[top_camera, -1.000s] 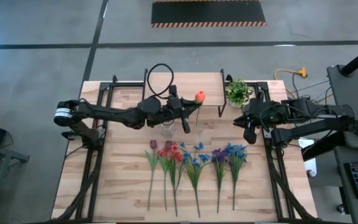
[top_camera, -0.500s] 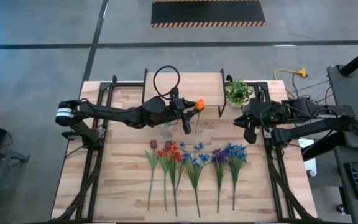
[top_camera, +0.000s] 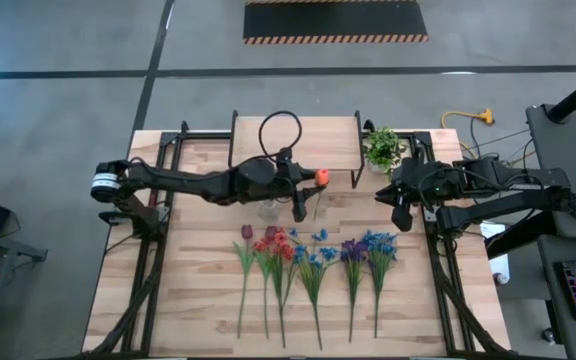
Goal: Pick and place flowers into a vace then onto a shelf
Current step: Put the orange flower into the right transparent vase, then put the left red flower into the right transparent vase
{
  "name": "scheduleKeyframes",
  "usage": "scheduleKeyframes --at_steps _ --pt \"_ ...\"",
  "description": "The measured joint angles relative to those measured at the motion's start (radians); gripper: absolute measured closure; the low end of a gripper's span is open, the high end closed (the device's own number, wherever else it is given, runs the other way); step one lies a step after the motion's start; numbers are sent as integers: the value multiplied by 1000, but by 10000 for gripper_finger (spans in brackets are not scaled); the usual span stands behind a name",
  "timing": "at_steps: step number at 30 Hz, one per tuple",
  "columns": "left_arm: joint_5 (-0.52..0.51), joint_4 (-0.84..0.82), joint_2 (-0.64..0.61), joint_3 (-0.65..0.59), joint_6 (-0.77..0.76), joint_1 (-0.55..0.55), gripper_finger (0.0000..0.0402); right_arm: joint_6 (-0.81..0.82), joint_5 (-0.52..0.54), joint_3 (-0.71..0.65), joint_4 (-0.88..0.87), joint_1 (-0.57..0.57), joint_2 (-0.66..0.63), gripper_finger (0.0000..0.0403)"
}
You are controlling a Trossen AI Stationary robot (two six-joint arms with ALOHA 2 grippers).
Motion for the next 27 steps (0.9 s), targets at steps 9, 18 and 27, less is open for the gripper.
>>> scheduleKeyframes --at_steps 9,18,27 --pt "19 -96 0 5 -34 19 224 1 0 0 1 0 0 346" --pt "-42 -168 -23 14 -32 25 205 1 0 0 2 0 0 346" --pt "-32 -527 -103 56 -128 28 204 -5 0 0 0 0 0 346"
